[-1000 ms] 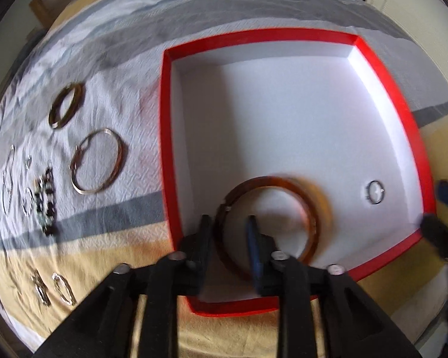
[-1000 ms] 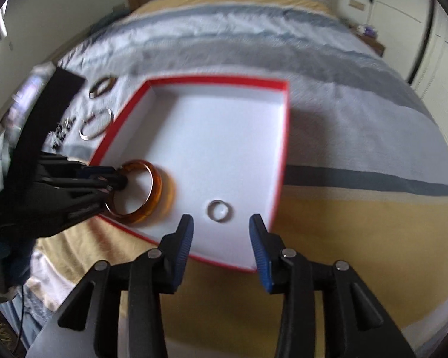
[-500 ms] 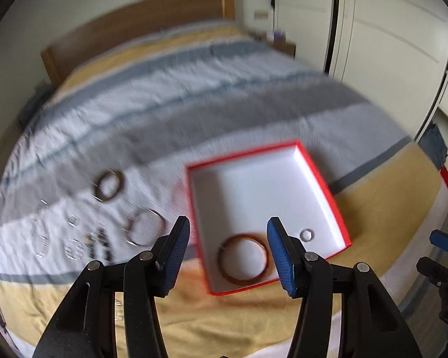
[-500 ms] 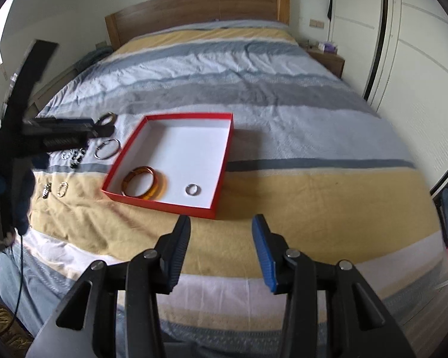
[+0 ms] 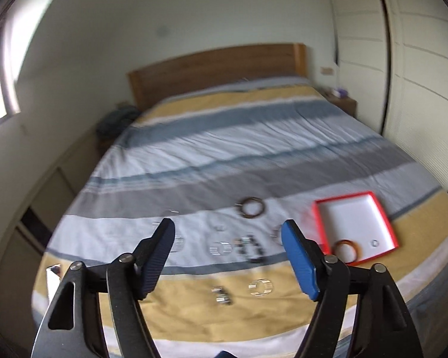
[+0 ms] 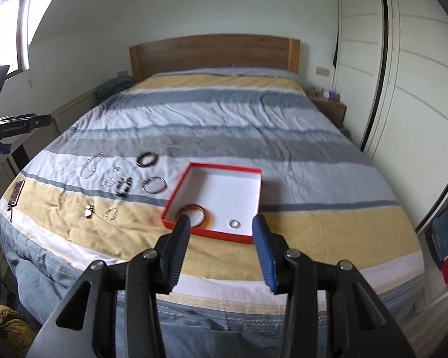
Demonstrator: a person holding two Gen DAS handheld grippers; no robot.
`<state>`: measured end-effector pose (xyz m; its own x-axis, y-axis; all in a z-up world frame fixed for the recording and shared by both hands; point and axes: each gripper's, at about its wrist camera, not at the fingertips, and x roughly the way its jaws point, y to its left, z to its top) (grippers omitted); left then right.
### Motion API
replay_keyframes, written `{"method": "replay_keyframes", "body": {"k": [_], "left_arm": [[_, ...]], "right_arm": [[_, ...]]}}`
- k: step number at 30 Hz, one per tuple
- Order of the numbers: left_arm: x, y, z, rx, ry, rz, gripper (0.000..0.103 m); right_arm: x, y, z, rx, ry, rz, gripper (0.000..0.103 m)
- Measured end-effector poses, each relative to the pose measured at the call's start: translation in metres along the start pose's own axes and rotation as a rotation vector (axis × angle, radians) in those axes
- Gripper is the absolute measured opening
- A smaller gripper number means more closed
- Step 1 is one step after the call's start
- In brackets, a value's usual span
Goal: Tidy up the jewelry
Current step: 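Open both tools and lift them away from the red box, then grasp the silver watch with left tool while right tool grasps the twisted silver hoop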
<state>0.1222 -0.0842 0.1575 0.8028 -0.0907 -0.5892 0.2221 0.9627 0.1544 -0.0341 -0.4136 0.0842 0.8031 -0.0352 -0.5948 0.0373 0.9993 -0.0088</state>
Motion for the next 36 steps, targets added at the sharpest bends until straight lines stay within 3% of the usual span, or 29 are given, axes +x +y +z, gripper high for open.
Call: {"method": "replay_keyframes", "body": {"k": [8, 11, 18, 28, 36], "left_arm": [[-0.064, 0.095, -0.022, -0.059, -0.056, 0.082, 0.080], [-0.085, 0.118, -0.030, -0.060, -0.108, 0.134, 0.080], [-0.113, 0.162, -0.052, -0.119, -0.197, 0.174, 0.081], [-0.072, 0.171, -0.091, -0.162, -0.067, 0.152, 0.088], [0.012, 0.135, -0.119, -0.164, 0.091, 0.037, 0.090]], "right_arm": [[-0.044, 0.044, 0.017, -0.045, -0.081, 0.012, 0.041], [-0.052, 0.062, 0.026, -0.072, -0.105, 0.018, 0.041], [-0.055, 0.091, 0.045, -0.106, -0.135, 0.053, 0.041], [-0.005, 0.117, 0.045, -0.104, -0.064, 0.128, 0.041], [0.072, 0.142, 0.028, -0.102, 0.069, 0.208, 0.041]]}}
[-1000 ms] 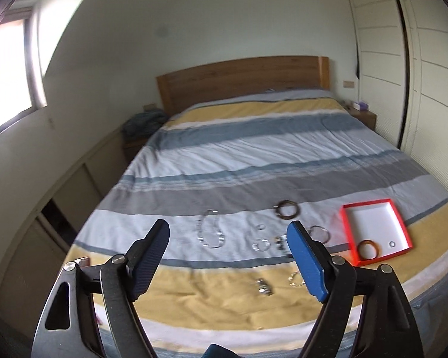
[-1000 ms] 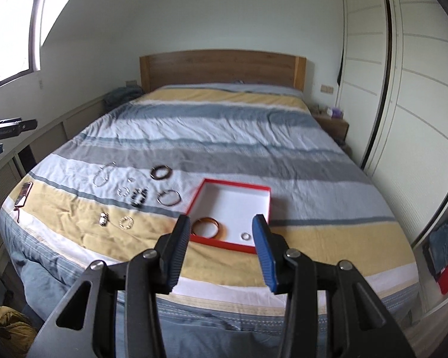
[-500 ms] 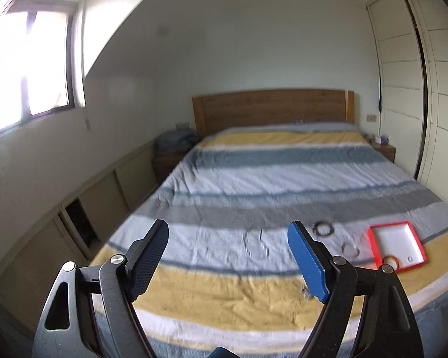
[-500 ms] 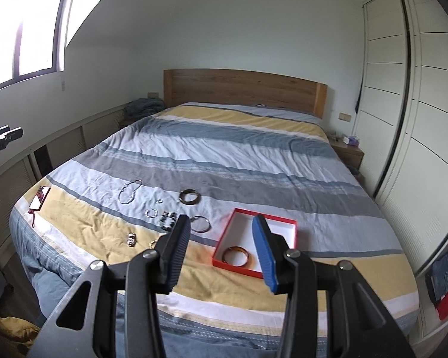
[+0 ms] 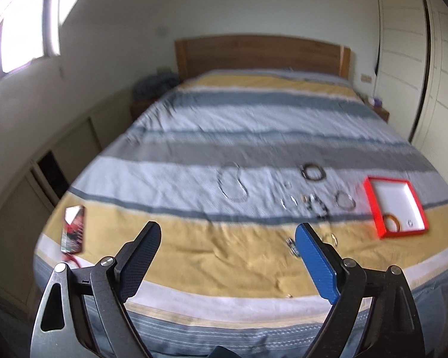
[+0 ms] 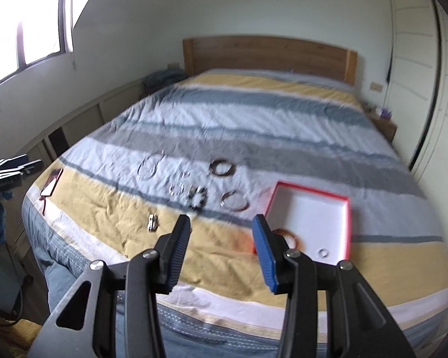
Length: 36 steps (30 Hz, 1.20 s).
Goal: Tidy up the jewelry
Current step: 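Grasp the silver watch with left tool while right tool grasps the twisted silver hoop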
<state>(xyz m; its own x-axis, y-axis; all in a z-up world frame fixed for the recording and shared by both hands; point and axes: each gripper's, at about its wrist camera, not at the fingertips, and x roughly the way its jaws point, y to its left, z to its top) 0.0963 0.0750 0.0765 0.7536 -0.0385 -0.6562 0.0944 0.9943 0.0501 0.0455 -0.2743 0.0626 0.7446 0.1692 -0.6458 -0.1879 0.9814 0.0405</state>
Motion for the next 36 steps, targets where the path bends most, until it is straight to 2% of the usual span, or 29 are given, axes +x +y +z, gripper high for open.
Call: {"method": "replay_keyframes", "body": {"k": [7, 13, 18, 23, 28, 36], "left_arm": [[0.091, -0.040, -0.029, 0.005, 0.205, -0.085, 0.079], [0.154, -0.072, -0.044, 0.014, 0.329, -0.155, 0.072], [0.198, -0.087, -0.049, 0.009, 0.401, -0.161, 0.069], [0.229, -0.092, -0.053, -0.005, 0.452, -0.176, 0.067], [0.250, -0.098, -0.060, -0.008, 0.484, -0.181, 0.063], [0.263, -0.102, -0.065, 0.015, 0.482, -0.159, 0.056]], "right_arm": [[0.087, 0.006, -0.015, 0.013, 0.157, 0.077, 0.041], [0.154, 0.015, -0.021, 0.006, 0.264, 0.133, 0.041], [0.207, 0.025, -0.021, 0.004, 0.338, 0.176, 0.041], [0.252, 0.036, -0.025, -0.003, 0.395, 0.212, 0.036], [0.281, 0.039, -0.028, -0.010, 0.439, 0.211, 0.030], [0.307, 0.047, -0.034, -0.053, 0.469, 0.182, 0.021]]}}
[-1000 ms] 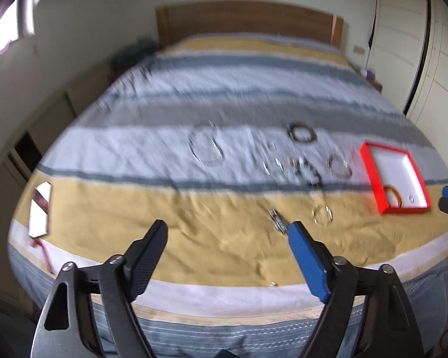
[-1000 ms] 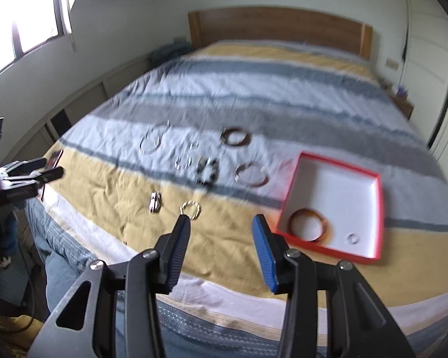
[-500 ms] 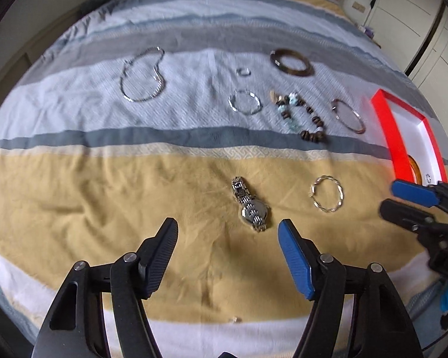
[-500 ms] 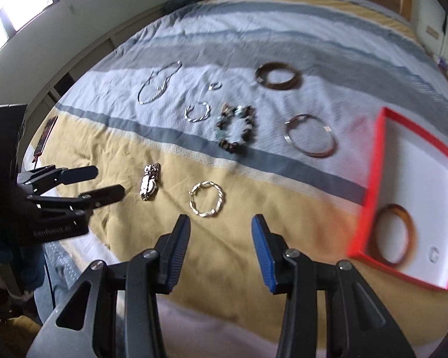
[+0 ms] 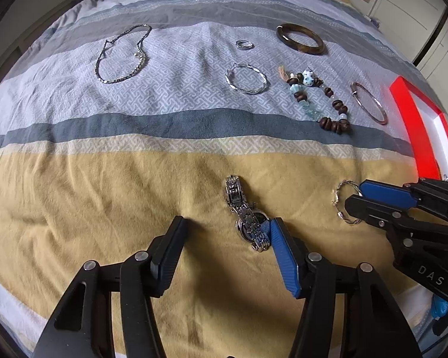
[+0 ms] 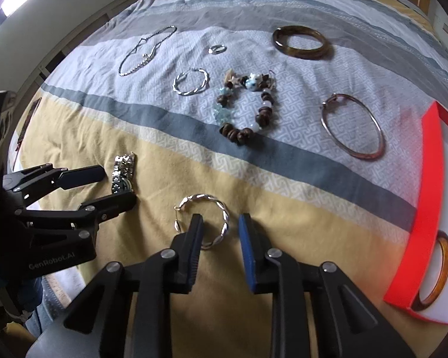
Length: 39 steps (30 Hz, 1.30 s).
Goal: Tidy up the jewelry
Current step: 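Grasp the silver watch with left tool while right tool grasps the twisted silver hoop, then lower watch into red box with left tool while right tool releases the hoop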
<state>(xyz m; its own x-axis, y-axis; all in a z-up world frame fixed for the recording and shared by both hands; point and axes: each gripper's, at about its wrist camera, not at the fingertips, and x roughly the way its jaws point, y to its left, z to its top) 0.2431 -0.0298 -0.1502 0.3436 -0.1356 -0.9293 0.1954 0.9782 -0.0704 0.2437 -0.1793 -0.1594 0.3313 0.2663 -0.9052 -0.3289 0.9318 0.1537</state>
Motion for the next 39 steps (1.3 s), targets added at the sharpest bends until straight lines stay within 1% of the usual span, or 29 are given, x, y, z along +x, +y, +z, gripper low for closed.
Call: {"method": "replay_keyframes", "body": {"k": [2, 4, 6, 7, 8, 9, 12, 18, 20, 29, 34, 39], "left_arm": [[0.002, -0.001, -0.001, 0.004, -0.005, 0.010, 0.055], [0.002, 0.000, 0.000, 0.001, -0.012, 0.009, 0.050], [0.002, 0.002, 0.002, -0.007, -0.017, 0.010, 0.037], [0.003, 0.003, 0.003, -0.012, -0.019, 0.010, 0.033], [0.003, 0.004, 0.004, -0.017, -0.020, 0.005, 0.024], [0.003, 0.006, 0.005, -0.024, -0.019, 0.000, 0.022], [0.000, 0.010, 0.005, -0.047, -0.021, -0.020, 0.022], [-0.016, 0.013, 0.001, -0.063, -0.042, -0.016, 0.022], [-0.024, 0.016, 0.001, -0.068, -0.052, -0.013, 0.022], [-0.072, 0.011, -0.014, -0.079, -0.122, 0.008, 0.022], [-0.097, -0.004, -0.020, -0.053, -0.162, 0.005, 0.022], [-0.116, -0.034, -0.019, 0.000, -0.198, -0.020, 0.022]], "right_arm": [[0.004, 0.001, 0.000, -0.006, 0.000, -0.010, 0.018], [0.007, 0.002, 0.001, -0.007, -0.007, -0.020, 0.014], [0.008, 0.001, 0.002, -0.001, -0.016, -0.025, 0.008], [0.008, 0.000, 0.002, 0.006, -0.021, -0.024, 0.006], [0.008, -0.001, 0.002, 0.012, -0.027, -0.022, 0.005], [0.006, -0.002, 0.002, 0.017, -0.033, -0.019, 0.005], [-0.001, -0.002, 0.001, 0.014, -0.044, -0.021, 0.004], [-0.024, 0.002, -0.005, 0.015, -0.081, -0.026, 0.004], [-0.036, 0.002, -0.007, 0.019, -0.102, -0.030, 0.004], [-0.097, 0.007, -0.023, 0.027, -0.200, -0.050, 0.004], [-0.128, 0.007, -0.040, 0.037, -0.250, -0.066, 0.004], [-0.156, -0.010, -0.064, 0.077, -0.292, -0.099, 0.004]]}}
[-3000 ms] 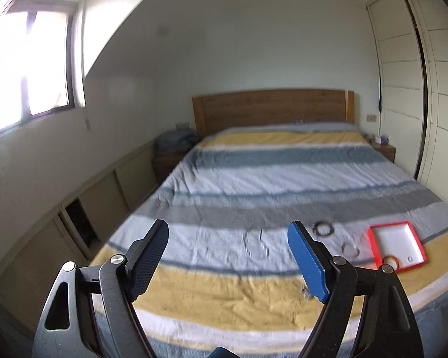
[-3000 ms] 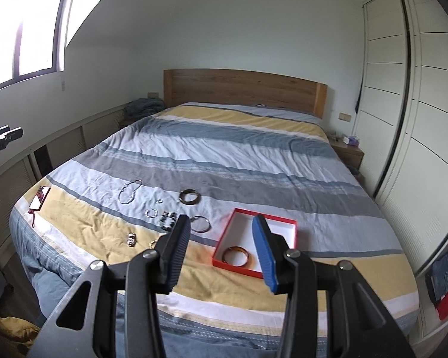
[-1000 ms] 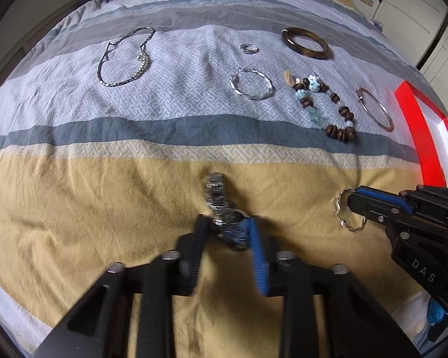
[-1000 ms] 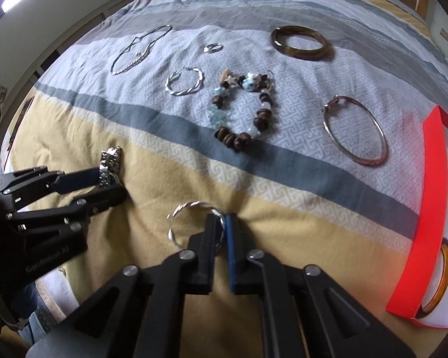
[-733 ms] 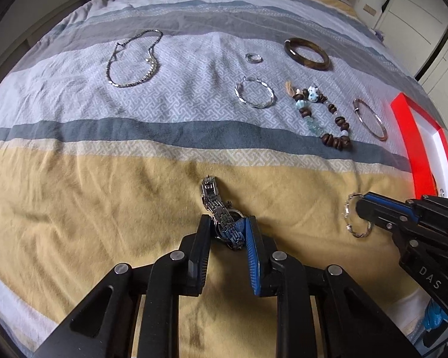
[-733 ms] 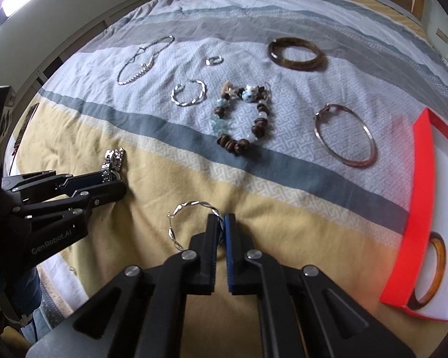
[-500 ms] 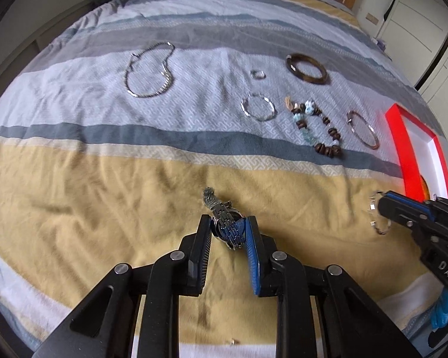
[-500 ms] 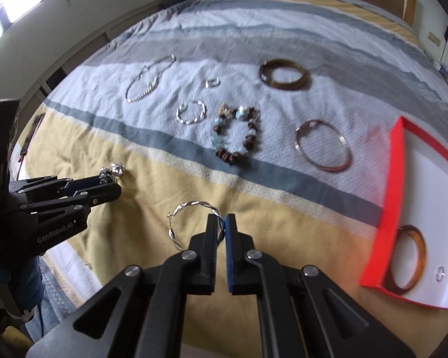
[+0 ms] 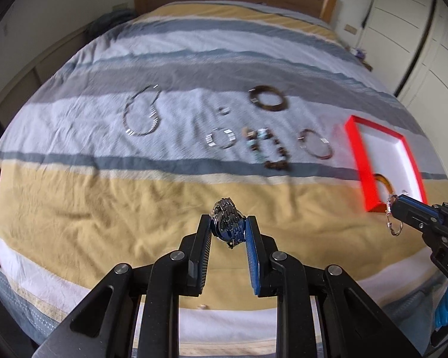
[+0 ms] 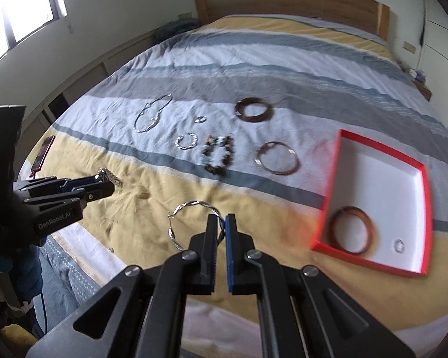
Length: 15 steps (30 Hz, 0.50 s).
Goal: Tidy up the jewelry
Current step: 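Lower watch into red box with left tool while right tool releases the hoop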
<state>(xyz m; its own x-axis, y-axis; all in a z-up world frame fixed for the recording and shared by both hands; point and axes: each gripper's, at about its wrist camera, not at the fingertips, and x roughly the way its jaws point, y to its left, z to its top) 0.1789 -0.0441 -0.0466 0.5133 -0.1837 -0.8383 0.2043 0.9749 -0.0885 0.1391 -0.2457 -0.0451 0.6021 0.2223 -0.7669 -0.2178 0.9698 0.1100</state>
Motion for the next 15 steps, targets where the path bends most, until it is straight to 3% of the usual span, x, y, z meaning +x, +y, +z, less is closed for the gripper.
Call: {"method": "replay_keyframes", "body": {"k": [8, 15], "left_arm": [[-0.001, -0.078, 0.022, 0.137, -0.016, -0.077, 0.022], [0.035, -0.165, 0.058, 0.257, 0.001, -0.150, 0.022]], "right_arm": [[-0.032, -0.082, -0.012, 0.113, -0.043, -0.099, 0.004], [-0.030, -0.162, -0.008, 0.185, -0.041, -0.182, 0.004]]}}
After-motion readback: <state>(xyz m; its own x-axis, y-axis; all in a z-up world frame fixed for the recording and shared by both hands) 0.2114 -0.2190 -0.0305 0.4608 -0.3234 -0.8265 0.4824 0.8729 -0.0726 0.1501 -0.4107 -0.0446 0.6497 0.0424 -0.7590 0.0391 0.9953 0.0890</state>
